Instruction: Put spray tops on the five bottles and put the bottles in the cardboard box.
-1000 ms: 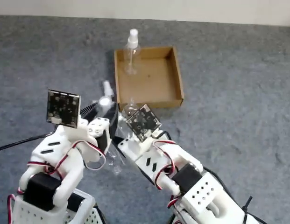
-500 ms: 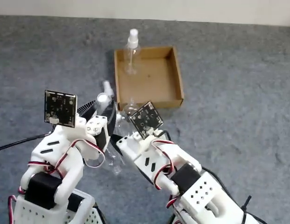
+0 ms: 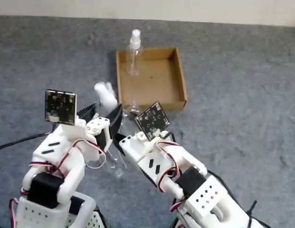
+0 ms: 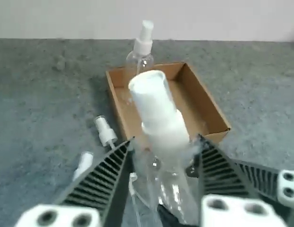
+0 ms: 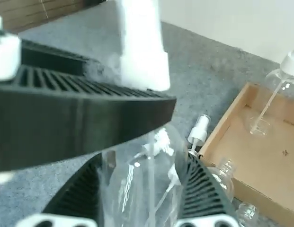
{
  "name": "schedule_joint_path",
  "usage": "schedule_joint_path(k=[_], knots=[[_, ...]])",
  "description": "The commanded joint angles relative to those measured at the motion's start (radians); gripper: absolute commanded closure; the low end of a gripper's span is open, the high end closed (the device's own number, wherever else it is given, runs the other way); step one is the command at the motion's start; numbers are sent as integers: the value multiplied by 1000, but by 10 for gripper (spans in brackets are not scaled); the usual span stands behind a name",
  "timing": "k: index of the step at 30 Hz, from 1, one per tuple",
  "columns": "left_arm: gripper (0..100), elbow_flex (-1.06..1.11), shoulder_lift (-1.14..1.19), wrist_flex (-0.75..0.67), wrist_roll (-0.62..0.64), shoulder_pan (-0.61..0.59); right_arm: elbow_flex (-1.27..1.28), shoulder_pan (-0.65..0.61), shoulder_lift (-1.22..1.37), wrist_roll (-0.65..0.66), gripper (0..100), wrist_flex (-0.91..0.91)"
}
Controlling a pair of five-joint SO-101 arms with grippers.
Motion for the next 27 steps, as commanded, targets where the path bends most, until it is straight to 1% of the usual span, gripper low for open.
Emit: schedule_joint_path(k=[1,3,5,8,12,15,19,23,27], knots=[[839,-12,-45,12,2,-13,-39,22,-31,-11,995,-50],[838,-12,-105,14,-2,-13,-39,22,-28,-11,995,-50],[838,-5,-177,14,-54,-12,-39,22,-28,-11,995,-50],[835,-5,-271,68,-86,-5,-42,24,-25,-11,995,-50],[752,-4,-348,92,-87,-5,-45,65,-25,-12,995,-50],[722,-4,-361,110,-87,-4,-47,130,-24,-15,995,-50],[723,1,-361,114,-91,-7,-50,188,-24,-12,995,-50],[723,59,-364,106,-158,-10,-88,216,-24,-11,995,-50],[723,114,-364,78,-173,-5,-186,237,-1,-11,995,-44]])
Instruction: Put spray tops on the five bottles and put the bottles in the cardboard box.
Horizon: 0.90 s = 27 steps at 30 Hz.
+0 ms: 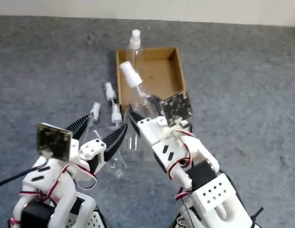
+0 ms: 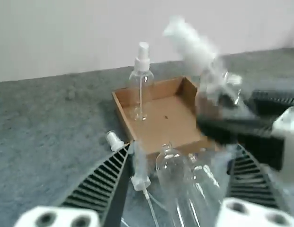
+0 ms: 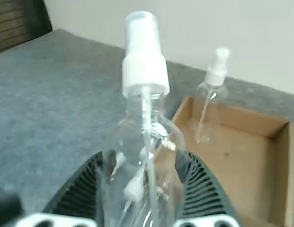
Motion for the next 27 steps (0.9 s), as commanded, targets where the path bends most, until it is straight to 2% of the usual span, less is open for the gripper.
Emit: schedule_joint_path(k=[1,7,14,17,21,24,27], knots=[[723,38,-1,-46,-18,-4,-157,36,28,-9,995,-22],[723,108,8,-124,-20,-2,-358,36,272,-15,995,-21],[718,114,8,-141,-20,25,-481,-70,441,-15,995,-21],[718,119,8,-146,-20,45,-484,-114,447,-15,995,-5],[718,182,10,-247,-21,15,-529,-166,433,-15,995,134],[722,228,10,-325,-54,-13,-564,-173,369,-15,995,217],[723,232,10,-331,-57,-19,-573,-168,280,-9,995,285]])
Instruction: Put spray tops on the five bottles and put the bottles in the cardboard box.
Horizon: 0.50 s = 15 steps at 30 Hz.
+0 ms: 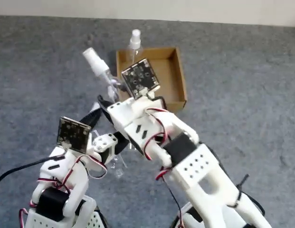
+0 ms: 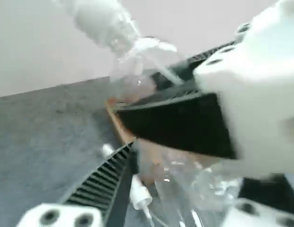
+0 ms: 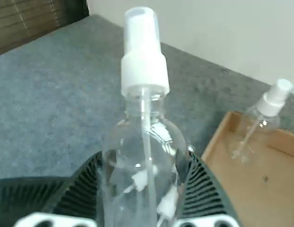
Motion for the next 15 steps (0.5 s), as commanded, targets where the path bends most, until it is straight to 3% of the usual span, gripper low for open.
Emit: schedule_joint_path(k=[1,7,15], knots=[[723,4,7,-43,-20,-24,-81,-2,-136,-3,995,77],[723,4,7,-44,-21,-25,-73,79,-255,-2,995,140],[723,-1,7,-46,-20,-68,-68,87,-257,-2,995,186]])
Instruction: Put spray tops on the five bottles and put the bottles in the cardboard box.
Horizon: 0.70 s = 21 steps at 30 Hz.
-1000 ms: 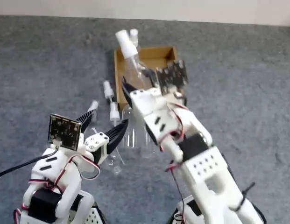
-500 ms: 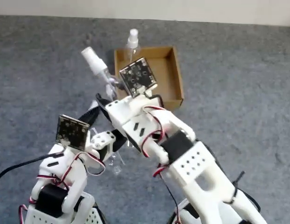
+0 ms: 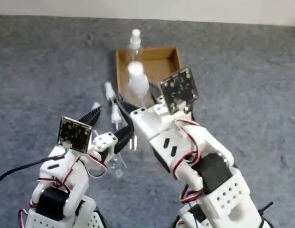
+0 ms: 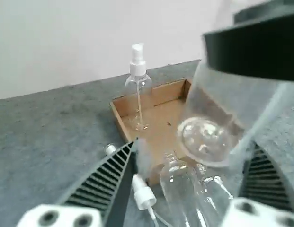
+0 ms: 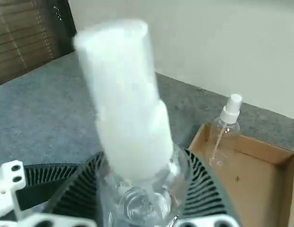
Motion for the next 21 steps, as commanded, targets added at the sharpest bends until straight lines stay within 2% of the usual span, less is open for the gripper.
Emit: schedule_joint_path(k=[1,5,8,14,21], knots=[[723,-7,2,-23,-3,-44,-59,18,1,2,995,5],[729,-5,1,-21,-2,-44,-64,124,113,3,995,-90],[784,2,-4,-21,-5,-51,-73,223,249,34,995,-130],[851,48,-10,-28,-6,-51,-180,318,450,37,995,-251],[902,107,-10,-114,-8,-65,-486,404,874,72,995,-337]])
